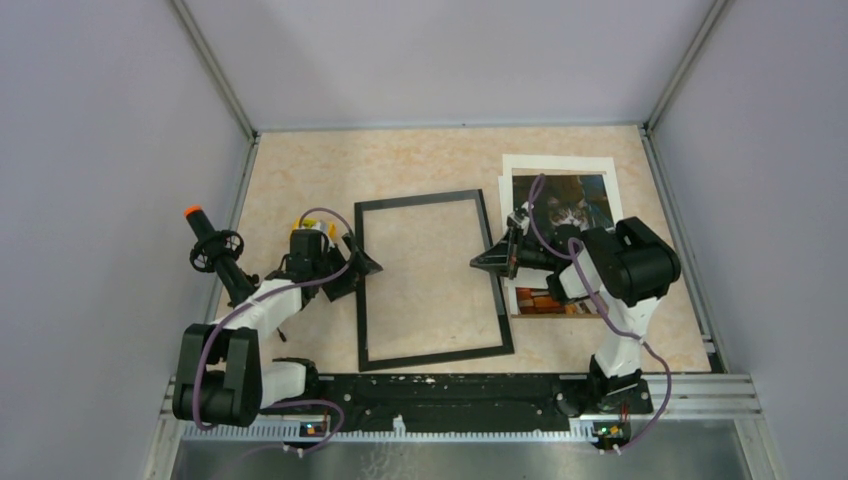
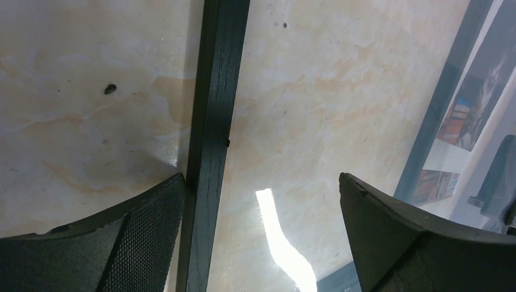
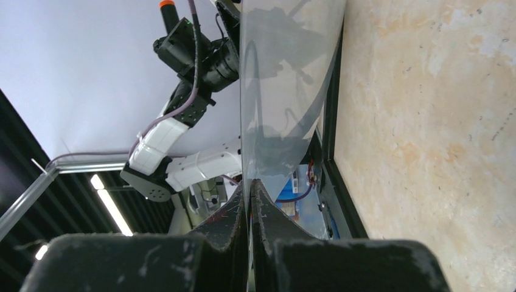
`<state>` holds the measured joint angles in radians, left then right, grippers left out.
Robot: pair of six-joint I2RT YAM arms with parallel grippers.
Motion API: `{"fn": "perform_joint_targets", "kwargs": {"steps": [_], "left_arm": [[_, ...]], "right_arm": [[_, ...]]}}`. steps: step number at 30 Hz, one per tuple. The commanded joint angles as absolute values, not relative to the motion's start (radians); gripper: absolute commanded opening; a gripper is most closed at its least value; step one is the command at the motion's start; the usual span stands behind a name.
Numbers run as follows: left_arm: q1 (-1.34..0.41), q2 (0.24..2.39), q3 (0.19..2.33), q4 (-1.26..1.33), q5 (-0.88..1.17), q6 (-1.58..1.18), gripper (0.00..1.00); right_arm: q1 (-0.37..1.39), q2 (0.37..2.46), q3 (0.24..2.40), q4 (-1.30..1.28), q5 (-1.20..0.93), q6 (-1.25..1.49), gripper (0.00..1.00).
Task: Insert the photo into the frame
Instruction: Place the photo frame item in the photo frame.
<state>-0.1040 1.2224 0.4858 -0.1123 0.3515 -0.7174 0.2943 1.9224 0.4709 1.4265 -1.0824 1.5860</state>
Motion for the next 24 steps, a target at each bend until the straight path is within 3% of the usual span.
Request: {"fn": "perform_joint_targets", "kwargs": {"steps": [1, 10, 16, 18, 21, 24], "left_arm": [[-0.1, 1.217, 0.469, -0.07, 0.379, -0.725, 0.98], [-0.1, 1.218, 0.474, -0.061, 0.398, -0.732, 0.99], [-0.1, 1.223, 0.462, -0.049, 0.402, -0.727, 0.98], [-0.1, 1.225, 0.459, -0.043, 0.409, -0.729, 0.98], [-0.1, 1.23, 0.457, -0.036, 0.416, -0.729, 0.98], [-0.1, 1.235, 0.457, -0.031, 0.416, -0.725, 0.99]], "right_arm": [[0.32, 1.931, 0.459, 1.568, -1.087, 1.627, 0.0], [0.33, 1.877, 0.432, 1.514, -1.086, 1.58, 0.0], [0.33, 1.757, 0.474, 0.893, -1.003, 1.115, 0.04], [0.33, 1.723, 0.507, 0.713, -0.965, 0.976, 0.14], [0.33, 1.71, 0.531, 0.631, -0.961, 0.88, 0.39], [0.329, 1.724, 0.56, 0.565, -0.941, 0.807, 0.48]]}}
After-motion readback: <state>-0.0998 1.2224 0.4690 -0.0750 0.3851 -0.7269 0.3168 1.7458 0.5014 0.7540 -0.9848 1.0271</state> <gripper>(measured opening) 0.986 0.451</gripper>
